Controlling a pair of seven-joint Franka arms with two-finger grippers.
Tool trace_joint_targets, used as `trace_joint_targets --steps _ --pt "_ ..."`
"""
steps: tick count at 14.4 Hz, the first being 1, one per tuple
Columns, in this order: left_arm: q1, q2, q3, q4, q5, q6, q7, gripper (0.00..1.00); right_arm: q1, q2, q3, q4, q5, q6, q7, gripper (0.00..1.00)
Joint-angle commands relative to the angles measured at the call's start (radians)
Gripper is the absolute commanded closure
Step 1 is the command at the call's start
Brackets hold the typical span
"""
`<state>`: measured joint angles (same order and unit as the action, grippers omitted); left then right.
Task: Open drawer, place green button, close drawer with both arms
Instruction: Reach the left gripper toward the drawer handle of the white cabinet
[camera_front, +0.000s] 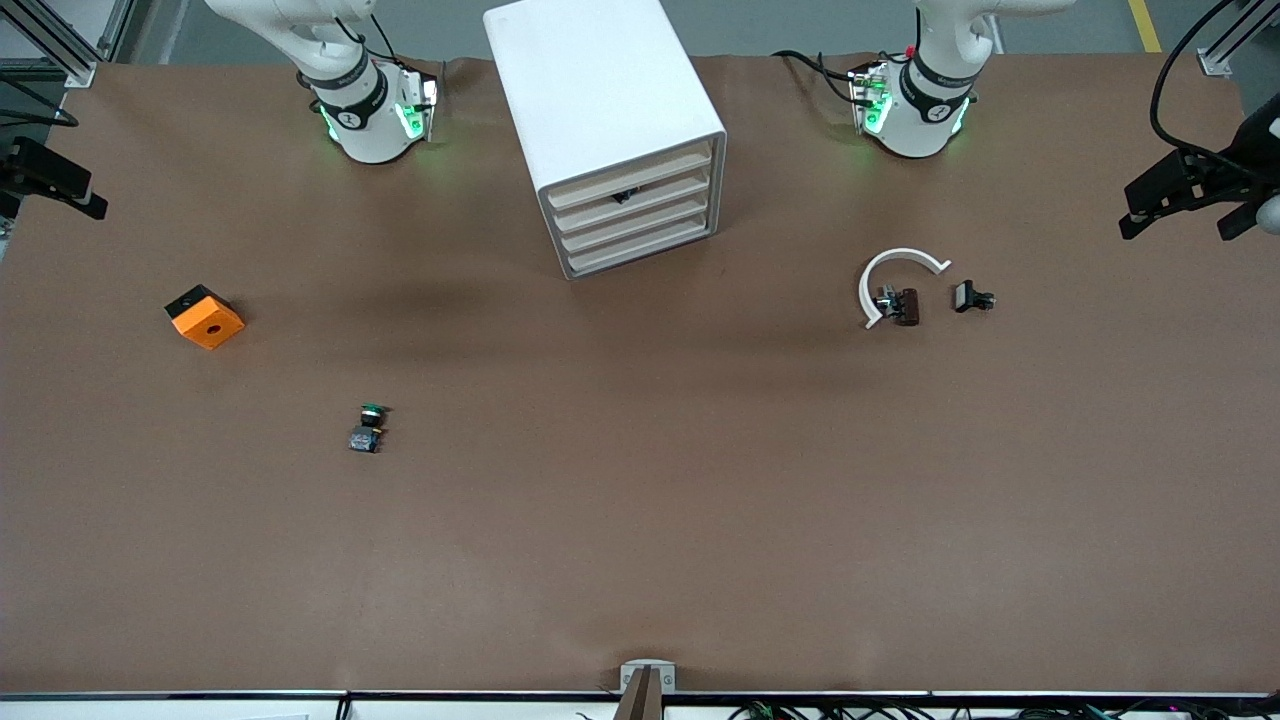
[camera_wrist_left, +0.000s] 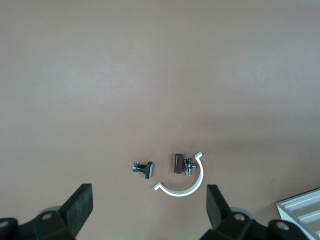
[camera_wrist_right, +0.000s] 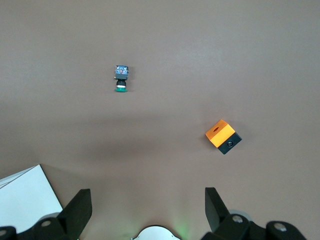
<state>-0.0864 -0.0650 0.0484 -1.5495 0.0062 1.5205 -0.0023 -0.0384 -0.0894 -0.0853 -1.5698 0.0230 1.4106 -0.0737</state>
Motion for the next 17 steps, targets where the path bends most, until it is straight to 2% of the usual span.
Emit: trace_joint_targets --steps 1,3,7,9,13,15,17 --pt "-0.001 -0.004 0.001 0.006 -0.002 -0.013 -0.005 0.0 -0.017 -0.023 0.012 -0.021 0.017 0.005 0.002 0.0" --pt "-0.001 -0.003 -0.001 0.005 -0.002 -0.013 -0.002 0.0 -0.018 -0.023 0.01 -0.021 0.015 0.004 0.002 0.0" --pt "0.029 0.08 0.007 -0.004 -0.014 -0.011 -0.013 0.0 -0.02 -0.023 0.009 -0.021 0.015 0.004 0.002 0.0" --pt "0.02 0.189 0.005 -0.004 -0.014 0.022 -0.016 0.0 -0.02 -0.023 0.009 -0.021 0.014 0.005 0.002 0.0" --pt "-0.01 0.405 -0.001 -0.004 -0.009 0.186 -0.071 0.0 -0.018 -0.02 0.012 -0.016 0.009 0.007 0.002 0.0" --pt "-0.022 0.474 -0.002 -0.003 -0.008 0.251 -0.145 0.0 -0.018 -0.013 0.01 0.007 0.009 -0.001 0.003 0.0" --pt "-0.077 0.54 0.001 0.002 0.0 0.273 -0.293 0.0 -0.018 -0.003 0.01 0.034 0.006 -0.001 -0.007 0.0"
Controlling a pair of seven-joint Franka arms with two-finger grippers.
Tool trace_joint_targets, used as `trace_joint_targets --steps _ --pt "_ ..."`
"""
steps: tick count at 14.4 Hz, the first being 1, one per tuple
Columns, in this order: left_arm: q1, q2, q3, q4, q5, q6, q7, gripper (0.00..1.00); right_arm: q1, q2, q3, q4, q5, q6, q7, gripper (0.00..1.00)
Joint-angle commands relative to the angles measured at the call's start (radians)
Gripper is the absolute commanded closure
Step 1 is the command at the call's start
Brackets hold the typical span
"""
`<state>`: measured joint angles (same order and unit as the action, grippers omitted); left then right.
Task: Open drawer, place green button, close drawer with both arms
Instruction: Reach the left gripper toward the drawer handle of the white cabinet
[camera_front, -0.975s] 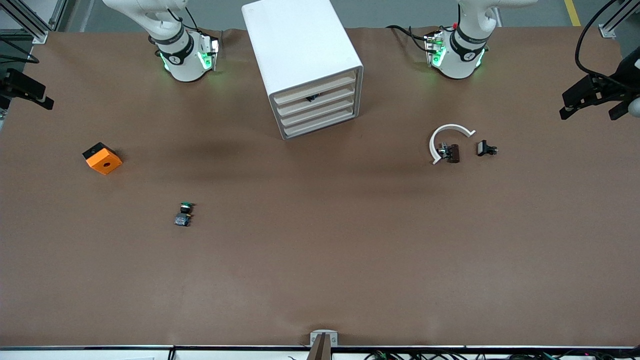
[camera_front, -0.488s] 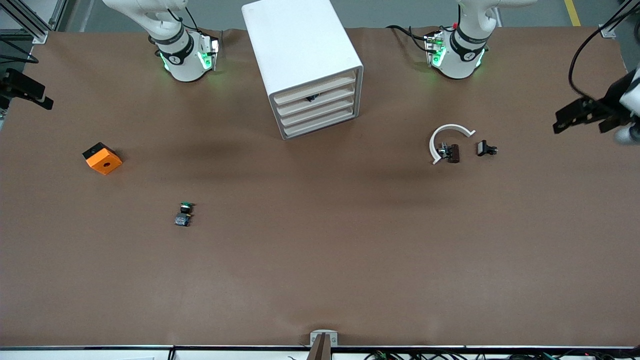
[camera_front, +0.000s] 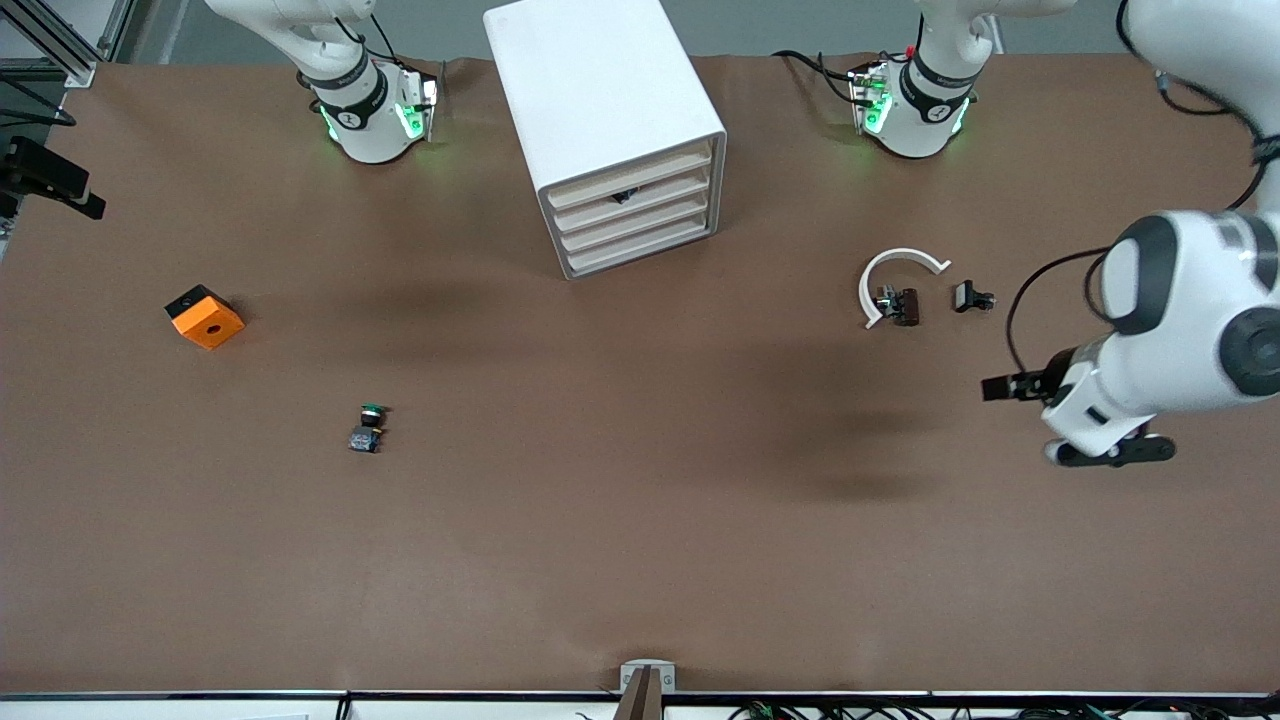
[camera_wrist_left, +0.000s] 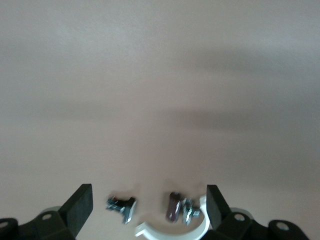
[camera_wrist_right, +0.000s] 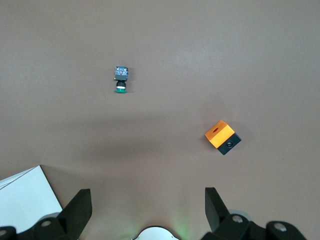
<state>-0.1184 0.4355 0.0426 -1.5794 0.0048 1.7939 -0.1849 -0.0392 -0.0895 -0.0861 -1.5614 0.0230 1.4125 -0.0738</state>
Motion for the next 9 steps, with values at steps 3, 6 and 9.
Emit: trace_joint_targets --steps 3,6,9 --pt "-0.086 0.095 -0.003 0.048 -0.014 -0.002 -0.374 0.0 -0.022 0.1 0.011 0.04 0.006 -0.001 -0.009 0.0" --pt "-0.151 0.143 -0.013 0.067 -0.139 -0.004 -0.58 0.0 -0.021 0.183 0.011 0.043 0.0 0.011 -0.029 0.0" --pt "-0.197 0.209 -0.013 0.119 -0.328 -0.014 -0.807 0.0 -0.069 0.249 0.009 0.043 0.014 0.037 -0.031 0.0"
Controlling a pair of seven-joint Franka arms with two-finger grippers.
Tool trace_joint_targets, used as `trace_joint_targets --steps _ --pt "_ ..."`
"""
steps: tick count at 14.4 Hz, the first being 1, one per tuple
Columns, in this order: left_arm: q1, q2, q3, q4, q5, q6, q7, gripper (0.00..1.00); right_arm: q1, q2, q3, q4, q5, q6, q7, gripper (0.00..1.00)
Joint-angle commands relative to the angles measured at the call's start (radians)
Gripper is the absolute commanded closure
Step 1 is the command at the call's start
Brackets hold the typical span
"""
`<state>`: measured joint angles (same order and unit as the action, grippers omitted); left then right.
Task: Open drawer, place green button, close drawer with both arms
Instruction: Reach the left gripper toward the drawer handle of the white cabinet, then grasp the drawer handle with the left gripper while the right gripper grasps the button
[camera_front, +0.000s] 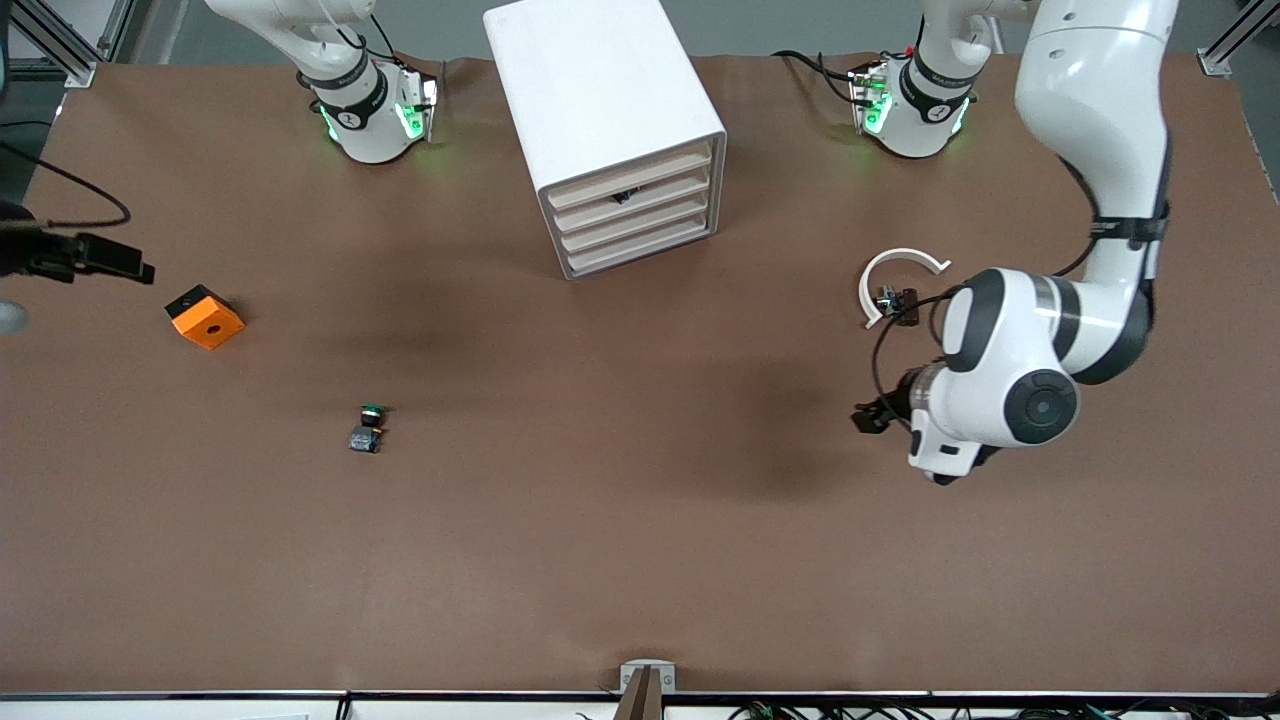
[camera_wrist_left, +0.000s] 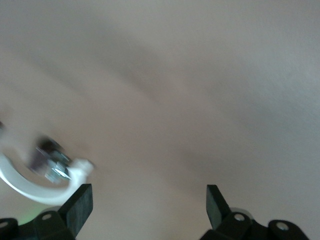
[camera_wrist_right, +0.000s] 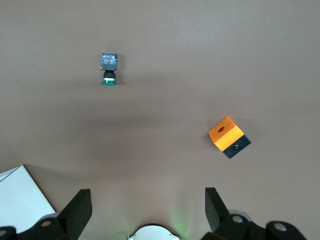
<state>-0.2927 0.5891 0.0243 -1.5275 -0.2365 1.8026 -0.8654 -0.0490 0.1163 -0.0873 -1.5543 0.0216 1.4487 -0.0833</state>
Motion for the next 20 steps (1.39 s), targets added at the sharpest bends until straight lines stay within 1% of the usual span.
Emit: trace_joint_targets --steps 1,4,5,7,8,10,12,14,16,17,19,20 --pt "-0.045 0.067 0.005 0.075 -0.134 -0.034 -0.211 0.0 -0.08 0.048 0.011 0.036 0.017 0.042 -0.029 0.0" --pt "-0.078 0.115 0.005 0.075 -0.254 -0.074 -0.412 0.0 -0.072 0.048 0.011 0.023 0.009 0.09 -0.023 0.0" --pt "-0.098 0.129 0.005 0.075 -0.259 -0.101 -0.5 0.0 -0.071 0.051 0.012 0.01 0.015 0.12 0.005 0.0" --pt "-0.132 0.155 0.003 0.076 -0.268 -0.167 -0.677 0.0 -0.045 0.055 0.017 -0.047 0.018 0.198 0.129 0.0" --pt "-0.141 0.169 0.003 0.076 -0.285 -0.221 -0.761 0.0 -0.028 0.06 0.017 -0.068 0.018 0.232 0.158 0.0" --pt "-0.161 0.193 0.003 0.073 -0.319 -0.329 -0.898 0.0 0.004 0.069 0.017 -0.128 0.018 0.332 0.169 0.0" --pt "-0.167 0.219 -0.021 0.069 -0.34 -0.42 -1.012 0.0 0.026 0.069 0.017 -0.212 0.018 0.457 0.169 0.0" --pt "-0.169 0.242 -0.053 0.072 -0.386 -0.431 -1.107 0.0 0.056 0.085 0.017 -0.286 0.02 0.582 0.172 0.0" --pt "-0.172 0.277 -0.06 0.073 -0.421 -0.449 -1.159 0.0 0.08 0.124 0.018 -0.308 0.02 0.643 0.221 0.0" --pt "-0.177 0.293 -0.061 0.073 -0.447 -0.463 -1.181 0.11 0.095 0.146 0.018 -0.31 0.02 0.673 0.232 0.0" --pt "-0.177 0.308 -0.061 0.072 -0.486 -0.482 -1.193 0.23 0.121 0.195 0.018 -0.32 0.063 0.746 0.234 0.0" --pt "-0.18 0.311 -0.061 0.07 -0.501 -0.482 -1.195 0.33 0.13 0.218 0.018 -0.323 0.079 0.781 0.234 0.0"
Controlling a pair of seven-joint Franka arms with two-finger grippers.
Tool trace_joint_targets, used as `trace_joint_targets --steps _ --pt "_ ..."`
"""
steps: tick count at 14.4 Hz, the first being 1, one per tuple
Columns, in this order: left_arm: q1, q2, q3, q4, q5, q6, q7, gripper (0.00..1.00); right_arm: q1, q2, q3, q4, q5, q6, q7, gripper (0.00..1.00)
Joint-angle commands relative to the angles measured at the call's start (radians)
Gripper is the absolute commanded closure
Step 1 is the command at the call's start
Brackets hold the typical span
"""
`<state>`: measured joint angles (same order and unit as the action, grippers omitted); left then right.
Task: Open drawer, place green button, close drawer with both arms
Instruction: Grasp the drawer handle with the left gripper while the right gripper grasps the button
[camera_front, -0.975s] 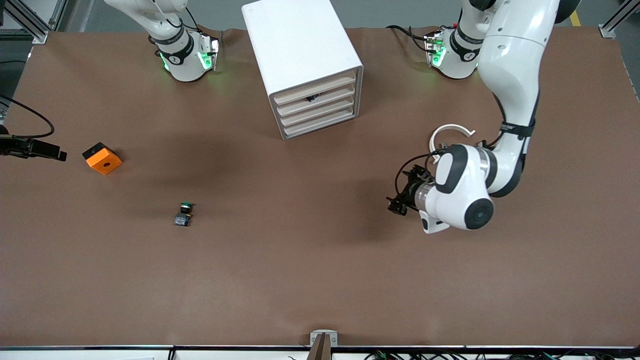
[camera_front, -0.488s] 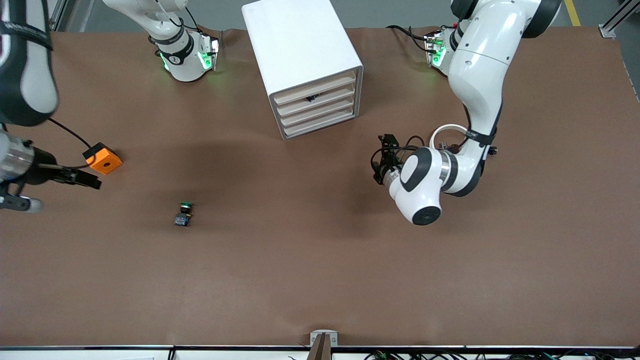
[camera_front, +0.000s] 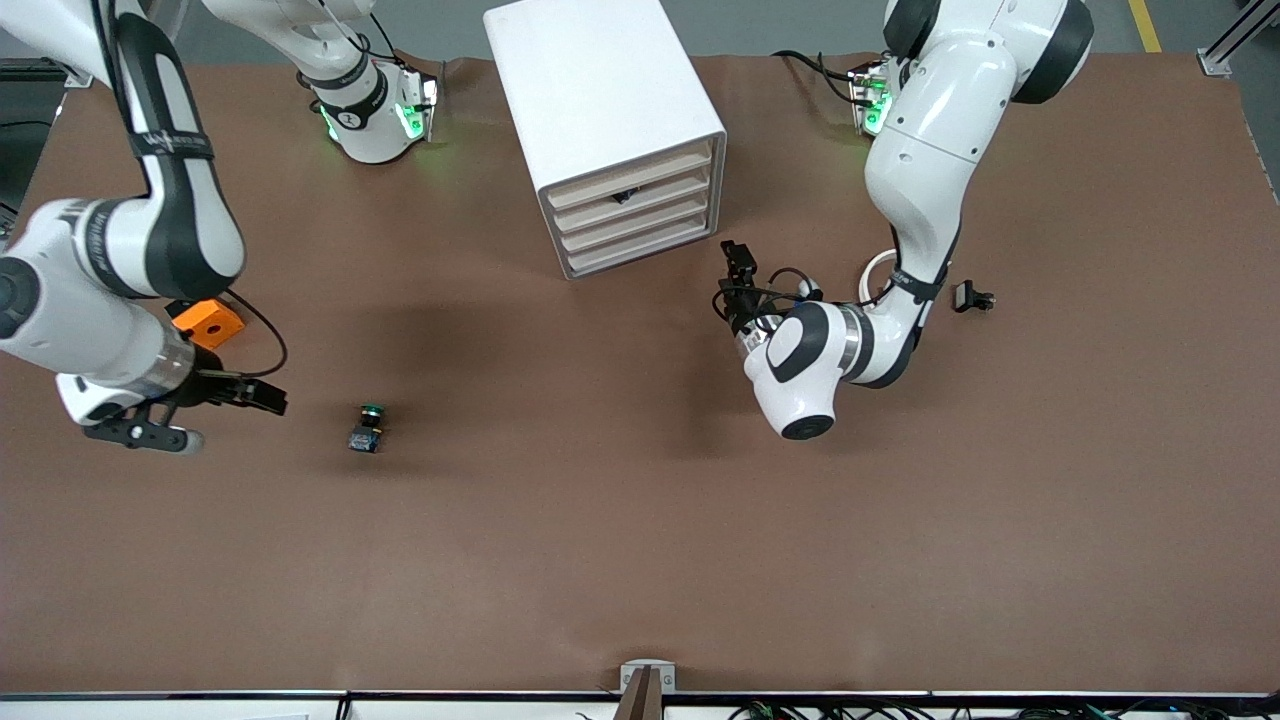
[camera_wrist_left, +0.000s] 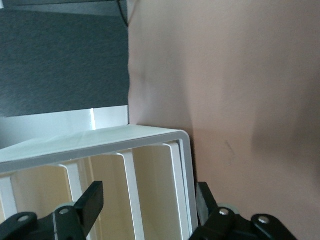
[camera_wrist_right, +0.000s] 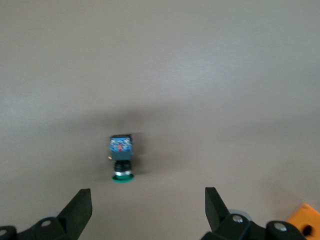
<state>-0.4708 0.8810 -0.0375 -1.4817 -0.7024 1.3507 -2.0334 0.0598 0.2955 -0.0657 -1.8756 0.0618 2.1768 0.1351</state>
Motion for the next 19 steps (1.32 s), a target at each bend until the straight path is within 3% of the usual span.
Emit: trace_joint_targets --steps 1,4,8,19 --pt "-0.008 0.024 0.001 0.024 -0.045 -0.03 -0.034 0.37 0.029 0.066 -0.003 -0.002 0.042 0.087 0.015 0.0" --pt "-0.025 0.035 -0.001 0.023 -0.104 -0.053 -0.05 0.5 0.061 0.129 -0.003 -0.026 0.055 0.2 0.015 0.0" --pt "-0.055 0.049 0.001 0.02 -0.147 -0.059 -0.062 0.5 0.092 0.198 -0.003 -0.07 0.061 0.356 0.015 0.0" --pt "-0.143 0.073 -0.001 -0.006 -0.15 -0.062 -0.06 0.5 0.104 0.274 -0.005 -0.074 0.061 0.393 0.026 0.0"
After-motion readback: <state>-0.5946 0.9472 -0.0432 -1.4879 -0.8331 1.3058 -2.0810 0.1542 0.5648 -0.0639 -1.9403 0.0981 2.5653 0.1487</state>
